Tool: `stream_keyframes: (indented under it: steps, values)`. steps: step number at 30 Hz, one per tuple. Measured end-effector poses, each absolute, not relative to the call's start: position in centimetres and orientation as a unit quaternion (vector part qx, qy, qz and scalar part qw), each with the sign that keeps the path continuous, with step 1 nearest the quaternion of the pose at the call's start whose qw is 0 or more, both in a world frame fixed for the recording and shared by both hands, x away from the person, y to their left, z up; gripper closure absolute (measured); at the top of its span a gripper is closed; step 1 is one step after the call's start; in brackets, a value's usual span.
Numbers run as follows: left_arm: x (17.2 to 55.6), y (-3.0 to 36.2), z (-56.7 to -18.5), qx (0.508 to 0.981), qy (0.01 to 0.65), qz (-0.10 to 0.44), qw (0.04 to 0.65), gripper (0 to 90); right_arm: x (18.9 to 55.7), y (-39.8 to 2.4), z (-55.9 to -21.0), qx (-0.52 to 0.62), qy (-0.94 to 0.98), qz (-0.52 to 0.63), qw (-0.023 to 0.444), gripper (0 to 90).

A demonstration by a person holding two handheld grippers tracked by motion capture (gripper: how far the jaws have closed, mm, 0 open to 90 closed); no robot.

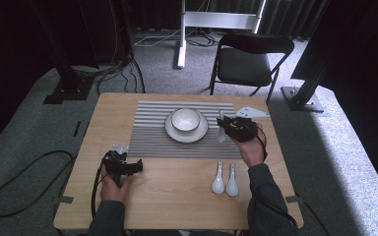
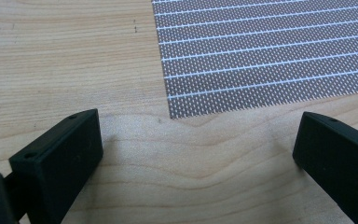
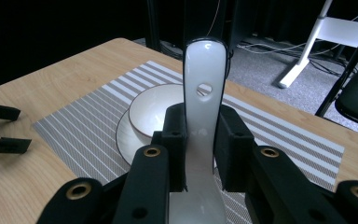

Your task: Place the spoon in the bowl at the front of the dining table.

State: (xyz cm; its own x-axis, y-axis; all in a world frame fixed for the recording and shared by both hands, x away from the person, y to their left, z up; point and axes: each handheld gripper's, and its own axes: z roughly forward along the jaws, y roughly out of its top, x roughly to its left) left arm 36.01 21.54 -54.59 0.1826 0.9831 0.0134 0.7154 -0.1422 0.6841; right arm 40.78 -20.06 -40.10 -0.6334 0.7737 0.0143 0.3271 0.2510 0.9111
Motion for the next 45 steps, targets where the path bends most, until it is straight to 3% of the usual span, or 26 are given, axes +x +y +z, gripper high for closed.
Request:
stream_keyframes:
  steps: [45]
  values:
    - [36.0, 21.6, -54.6, 0.718, 0.592, 0.24, 0.278, 1.7, 44.1, -17.7, -37.9, 0.362, 0.753, 0.502, 0.226, 75.7]
